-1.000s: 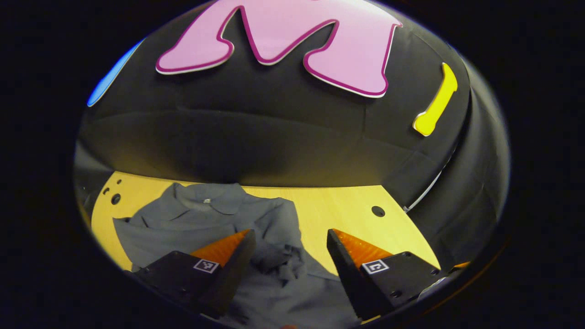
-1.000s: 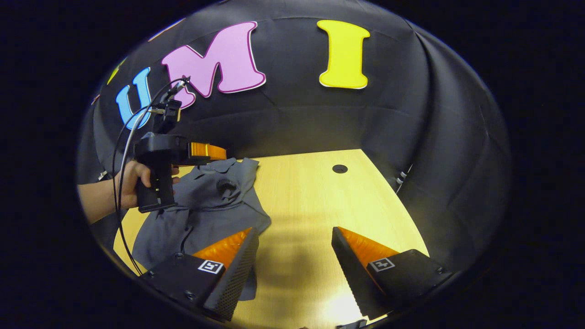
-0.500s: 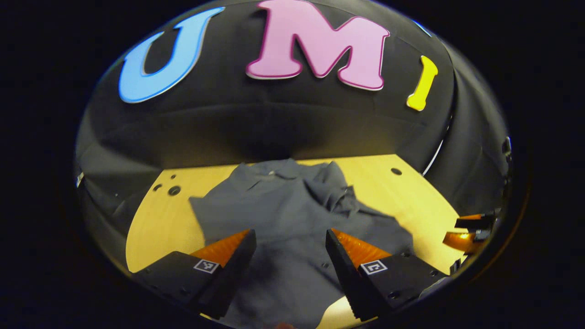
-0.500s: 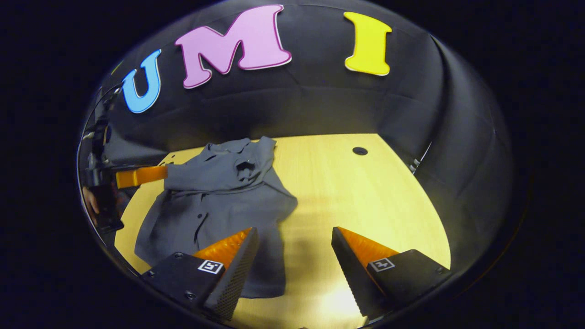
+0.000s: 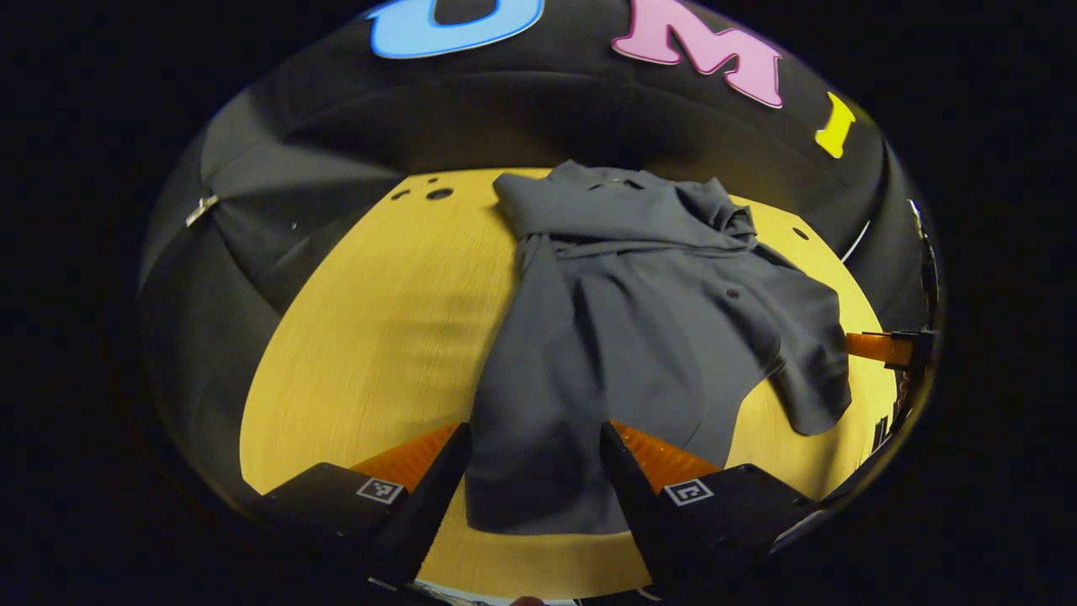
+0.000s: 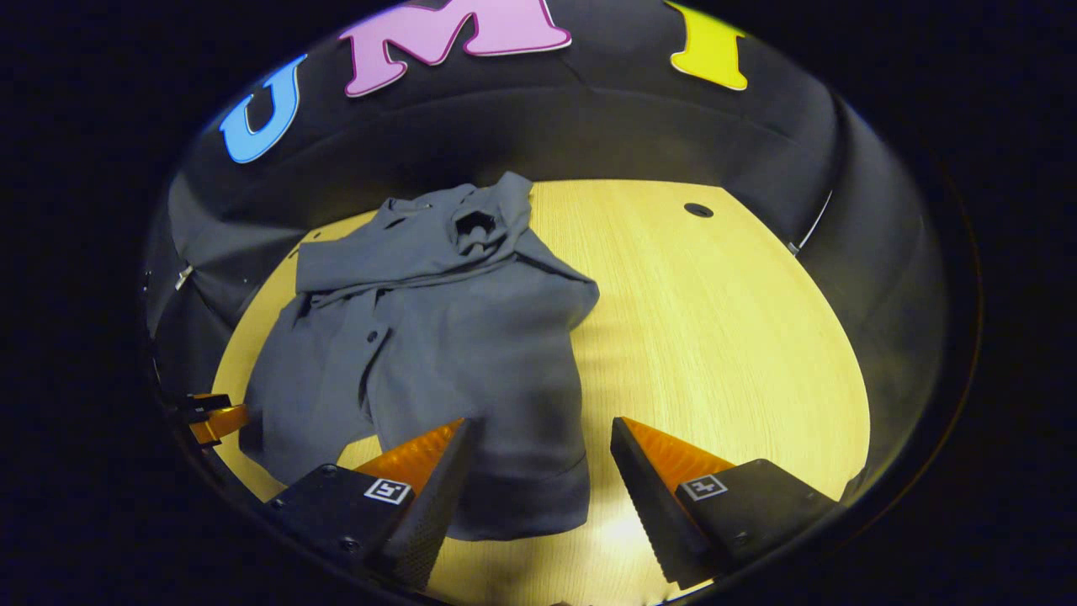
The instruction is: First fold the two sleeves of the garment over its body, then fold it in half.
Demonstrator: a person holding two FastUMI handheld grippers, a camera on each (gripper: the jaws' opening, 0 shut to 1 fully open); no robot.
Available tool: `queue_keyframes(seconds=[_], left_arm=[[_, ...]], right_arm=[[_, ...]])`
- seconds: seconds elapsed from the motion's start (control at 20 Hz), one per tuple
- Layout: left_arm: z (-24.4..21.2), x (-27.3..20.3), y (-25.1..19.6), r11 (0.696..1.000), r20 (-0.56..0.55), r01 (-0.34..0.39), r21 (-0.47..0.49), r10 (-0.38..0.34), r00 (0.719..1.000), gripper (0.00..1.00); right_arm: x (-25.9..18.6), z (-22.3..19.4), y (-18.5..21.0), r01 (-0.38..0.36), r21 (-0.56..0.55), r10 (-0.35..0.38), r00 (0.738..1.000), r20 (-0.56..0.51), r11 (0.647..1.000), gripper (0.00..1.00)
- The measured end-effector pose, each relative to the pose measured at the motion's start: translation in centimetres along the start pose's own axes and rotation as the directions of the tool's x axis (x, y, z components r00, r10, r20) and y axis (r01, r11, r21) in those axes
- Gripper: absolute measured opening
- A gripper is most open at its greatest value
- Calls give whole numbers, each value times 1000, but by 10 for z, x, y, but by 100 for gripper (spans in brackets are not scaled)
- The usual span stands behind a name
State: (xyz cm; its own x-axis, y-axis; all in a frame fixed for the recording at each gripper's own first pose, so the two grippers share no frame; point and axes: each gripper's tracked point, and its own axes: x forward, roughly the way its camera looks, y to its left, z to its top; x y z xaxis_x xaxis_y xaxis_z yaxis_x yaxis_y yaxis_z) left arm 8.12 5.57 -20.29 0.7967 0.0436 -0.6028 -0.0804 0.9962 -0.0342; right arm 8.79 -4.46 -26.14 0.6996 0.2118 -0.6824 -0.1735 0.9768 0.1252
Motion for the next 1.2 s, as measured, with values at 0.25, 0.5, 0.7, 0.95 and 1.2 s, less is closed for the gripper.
queue_keyframes(seconds=[0.25, 0.5, 0.7, 0.95, 1.2], left_arm=[[-22, 7, 7, 999, -62, 3, -40, -5, 998, 96], [-28, 17, 6, 1000, -83, -11, -11, 10, 996, 97], [-31, 19, 0, 1000, -93, -12, 3, 12, 996, 95], [-33, 20, -14, 999, -102, 29, 42, -24, 994, 75], [-33, 17, -30, 999, -84, 20, 43, -17, 996, 13]], right_arm=[[12, -14, 0, 20, -19, -20, 999, -28, 1000, 100], [28, -32, 1, 16, -13, -17, 996, -84, 1000, 100], [31, -35, 1, 36, -76, -41, 996, -75, 996, 99], [32, -35, 15, 26, -89, -32, 997, -70, 996, 72], [33, -38, 24, -2, -118, -8, 997, -81, 993, 17]])
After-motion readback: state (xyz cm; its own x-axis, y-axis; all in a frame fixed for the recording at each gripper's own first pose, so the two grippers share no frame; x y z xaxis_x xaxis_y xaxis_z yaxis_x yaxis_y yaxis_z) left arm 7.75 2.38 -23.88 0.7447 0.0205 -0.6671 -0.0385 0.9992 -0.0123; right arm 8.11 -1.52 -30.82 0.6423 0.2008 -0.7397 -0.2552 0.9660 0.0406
